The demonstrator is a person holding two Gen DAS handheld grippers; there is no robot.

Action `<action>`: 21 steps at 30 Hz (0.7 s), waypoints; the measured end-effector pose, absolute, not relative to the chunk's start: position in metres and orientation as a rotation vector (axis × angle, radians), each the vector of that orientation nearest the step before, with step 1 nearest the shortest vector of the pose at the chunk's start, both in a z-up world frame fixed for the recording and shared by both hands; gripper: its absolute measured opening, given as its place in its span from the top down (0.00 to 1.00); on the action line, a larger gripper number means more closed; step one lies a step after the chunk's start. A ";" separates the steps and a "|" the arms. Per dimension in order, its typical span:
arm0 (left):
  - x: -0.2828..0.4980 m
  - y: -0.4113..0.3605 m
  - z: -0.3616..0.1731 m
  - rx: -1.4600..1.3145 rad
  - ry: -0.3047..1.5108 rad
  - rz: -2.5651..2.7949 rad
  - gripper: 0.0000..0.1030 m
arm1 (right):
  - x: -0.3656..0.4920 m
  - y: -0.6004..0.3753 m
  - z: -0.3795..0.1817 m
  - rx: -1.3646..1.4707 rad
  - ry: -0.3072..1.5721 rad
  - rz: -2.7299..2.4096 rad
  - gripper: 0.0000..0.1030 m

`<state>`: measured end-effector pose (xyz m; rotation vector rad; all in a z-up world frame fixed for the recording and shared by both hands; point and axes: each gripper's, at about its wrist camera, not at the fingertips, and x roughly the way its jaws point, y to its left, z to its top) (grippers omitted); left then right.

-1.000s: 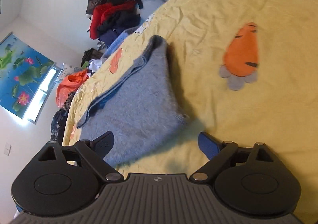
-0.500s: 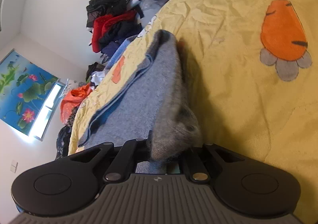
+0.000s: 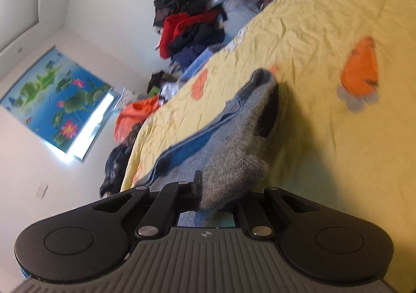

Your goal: Fold small clothes

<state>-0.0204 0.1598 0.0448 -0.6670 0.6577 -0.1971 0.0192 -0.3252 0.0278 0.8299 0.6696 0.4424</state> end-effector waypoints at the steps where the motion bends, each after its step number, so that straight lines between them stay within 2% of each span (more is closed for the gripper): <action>1: -0.034 0.161 0.041 -0.653 0.680 -0.195 0.95 | 0.002 -0.327 0.028 0.820 0.693 0.459 0.86; 5: -0.080 0.171 0.016 -0.617 0.787 -0.202 0.94 | -0.062 -0.340 0.013 0.841 0.786 0.459 0.86; 7: -0.094 0.173 0.016 -0.537 0.768 -0.194 0.91 | -0.081 -0.340 0.006 0.798 0.837 0.446 0.83; 8: -0.099 0.172 0.022 -0.462 0.735 -0.170 0.87 | -0.087 -0.339 0.004 0.764 0.859 0.421 0.75; 9: -0.101 0.172 0.031 -0.396 0.705 -0.149 0.82 | -0.089 -0.341 0.003 0.755 0.869 0.388 0.56; 11: -0.102 0.169 0.053 -0.246 0.607 -0.114 0.58 | -0.091 -0.351 0.013 0.720 0.811 0.344 0.38; 12: -0.101 0.164 0.064 -0.147 0.537 -0.109 0.49 | -0.091 -0.355 0.023 0.687 0.749 0.330 0.37; 13: -0.097 0.156 0.073 -0.034 0.467 -0.109 0.31 | -0.087 -0.359 0.034 0.651 0.692 0.319 0.37; 14: -0.095 0.146 0.078 0.095 0.390 -0.117 0.23 | -0.075 -0.362 0.044 0.619 0.658 0.314 0.37; 16: -0.083 0.126 0.074 0.321 0.292 -0.136 0.23 | -0.048 -0.367 0.052 0.634 0.674 0.345 0.37; 21: -0.034 0.085 0.040 0.630 0.300 -0.255 0.23 | 0.020 -0.378 0.039 0.910 0.761 0.402 0.37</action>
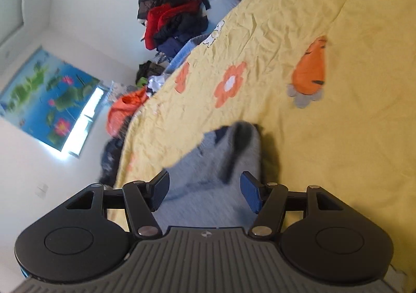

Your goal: Fold small clothes

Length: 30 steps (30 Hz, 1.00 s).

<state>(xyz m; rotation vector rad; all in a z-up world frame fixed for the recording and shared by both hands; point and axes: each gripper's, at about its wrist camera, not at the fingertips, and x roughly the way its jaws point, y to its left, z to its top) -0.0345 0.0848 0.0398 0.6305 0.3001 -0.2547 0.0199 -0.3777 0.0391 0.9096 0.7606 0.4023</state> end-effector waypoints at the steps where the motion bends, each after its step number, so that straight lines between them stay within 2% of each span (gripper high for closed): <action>1: -0.028 0.080 0.035 0.657 0.314 -0.286 0.23 | 0.029 -0.375 0.037 0.936 0.774 0.407 0.37; 6: 0.003 0.064 0.015 0.745 0.357 -0.332 0.21 | 0.069 -0.348 0.019 0.950 0.926 0.430 0.37; 9: 0.031 0.066 0.018 0.718 0.348 -0.165 0.21 | 0.080 -0.350 0.013 1.098 0.838 0.473 0.35; 12: 0.048 0.088 0.032 0.617 0.324 0.096 0.22 | 0.078 -0.360 0.014 1.205 0.728 0.445 0.29; 15: 0.034 0.117 0.051 0.443 0.298 0.050 0.22 | 0.069 -0.358 0.028 1.053 0.719 0.445 0.29; 18: 0.023 0.119 0.047 0.456 0.313 -0.061 0.22 | 0.060 -0.354 0.042 0.838 0.719 0.427 0.29; 22: 0.046 0.118 0.035 0.385 0.434 -0.121 0.21 | 0.068 -0.352 0.051 0.597 0.713 0.352 0.29; 27: 0.100 0.141 0.031 0.015 0.638 -0.203 0.23 | 0.104 -0.353 0.035 0.519 0.771 0.294 0.29; 29: 0.119 0.141 0.028 -0.055 0.715 -0.227 0.28 | 0.116 -0.350 0.026 0.497 0.804 0.285 0.29; 30: 0.125 0.141 0.026 -0.071 0.743 -0.221 0.36 | 0.120 -0.346 0.022 0.482 0.815 0.288 0.29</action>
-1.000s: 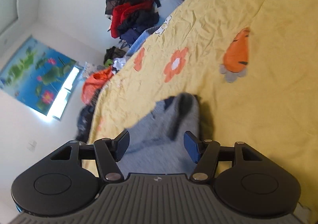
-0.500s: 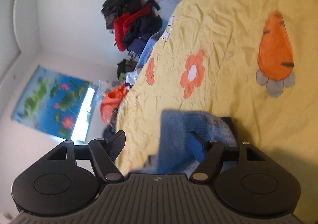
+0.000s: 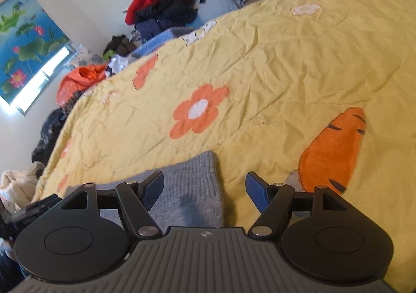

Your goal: Fold small clothes

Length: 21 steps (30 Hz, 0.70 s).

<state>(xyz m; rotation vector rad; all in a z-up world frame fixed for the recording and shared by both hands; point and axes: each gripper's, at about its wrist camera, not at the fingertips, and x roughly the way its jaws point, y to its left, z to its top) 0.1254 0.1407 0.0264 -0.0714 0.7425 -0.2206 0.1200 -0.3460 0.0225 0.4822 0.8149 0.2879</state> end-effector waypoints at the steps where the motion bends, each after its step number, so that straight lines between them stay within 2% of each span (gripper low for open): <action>1: 0.131 0.139 0.024 -0.081 0.772 -0.218 0.59 | 0.122 -0.342 0.021 0.468 0.808 0.295 0.29; 2: 0.135 0.138 0.022 -0.082 0.795 -0.218 0.72 | 0.122 -0.339 0.021 0.456 0.797 0.303 0.29; 4: 0.134 0.133 0.022 -0.059 0.791 -0.228 0.82 | 0.125 -0.334 0.021 0.439 0.804 0.332 0.43; 5: 0.131 0.131 0.024 -0.048 0.777 -0.236 0.90 | 0.127 -0.331 0.020 0.435 0.819 0.355 0.58; 8: 0.119 0.128 0.033 0.006 0.714 -0.192 0.93 | 0.128 -0.324 0.018 0.425 0.835 0.404 0.80; 11: 0.116 0.138 0.039 0.006 0.681 -0.124 0.94 | 0.123 -0.321 0.028 0.392 0.774 0.383 0.81; 14: 0.126 0.148 0.029 -0.021 0.743 -0.100 0.94 | 0.120 -0.326 0.034 0.439 0.707 0.365 0.81; 18: 0.120 0.128 0.022 0.113 0.723 -0.055 0.90 | 0.125 -0.318 0.015 0.384 0.767 0.325 0.79; 19: 0.118 0.123 0.025 0.135 0.729 -0.040 0.86 | 0.121 -0.319 0.015 0.401 0.757 0.316 0.75; 20: 0.114 0.118 0.028 0.168 0.733 -0.009 0.74 | 0.118 -0.321 0.018 0.426 0.758 0.300 0.61; 21: 0.107 0.112 0.034 0.207 0.727 0.044 0.66 | 0.113 -0.323 0.024 0.441 0.748 0.277 0.46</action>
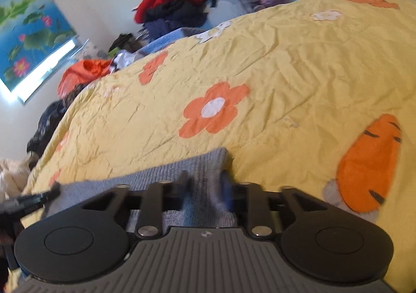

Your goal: Fold small clothes

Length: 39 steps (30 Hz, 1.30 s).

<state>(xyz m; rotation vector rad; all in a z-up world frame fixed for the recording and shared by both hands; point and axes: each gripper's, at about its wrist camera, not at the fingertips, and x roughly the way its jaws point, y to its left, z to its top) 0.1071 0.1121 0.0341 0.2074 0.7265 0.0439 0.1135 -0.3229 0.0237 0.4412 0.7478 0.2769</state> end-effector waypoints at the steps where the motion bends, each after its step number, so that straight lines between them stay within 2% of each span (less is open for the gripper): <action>1: 0.099 0.106 0.041 0.234 0.703 0.091 0.50 | 0.105 -0.323 0.033 0.432 0.707 0.247 0.43; 2: 0.089 0.101 0.049 0.237 0.661 0.117 0.29 | 0.094 -0.321 0.043 0.404 0.653 0.235 0.42; 4: 0.071 0.089 0.061 0.191 0.590 0.078 0.13 | 0.074 -0.312 0.062 0.351 0.562 0.241 0.38; 6: 0.065 0.072 0.064 0.159 0.583 0.019 0.13 | 0.065 -0.297 0.069 0.337 0.550 0.288 0.27; 8: 0.068 0.052 0.056 0.175 0.604 -0.010 0.13 | 0.067 -0.278 0.065 0.311 0.585 0.321 0.24; 13: 0.078 0.032 0.019 0.216 0.681 -0.010 0.12 | 0.079 -0.251 0.029 0.231 0.692 0.267 0.24; 15: 0.073 0.040 0.012 0.177 0.650 -0.018 0.12 | 0.073 -0.245 0.019 0.136 0.657 0.258 0.26; 22: 0.077 0.054 0.011 0.075 0.684 -0.026 0.12 | 0.074 -0.271 0.017 0.202 0.642 0.271 0.26; 28: 0.076 0.052 0.012 0.073 0.681 -0.021 0.12 | 0.052 -0.248 0.038 0.118 0.593 0.198 0.24; 31: 0.076 0.052 0.012 0.074 0.682 -0.020 0.12 | 0.041 -0.233 0.048 0.099 0.568 0.299 0.13; 35: 0.076 0.053 0.012 0.067 0.680 -0.028 0.12 | 0.058 -0.221 0.025 -0.051 0.657 0.236 0.11; 36: 0.078 0.056 0.011 0.057 0.681 -0.034 0.12 | 0.063 -0.227 0.016 -0.023 0.682 0.238 0.06; 39: 0.079 0.060 0.012 0.036 0.682 -0.033 0.11 | 0.069 -0.240 0.017 0.081 0.678 0.273 0.03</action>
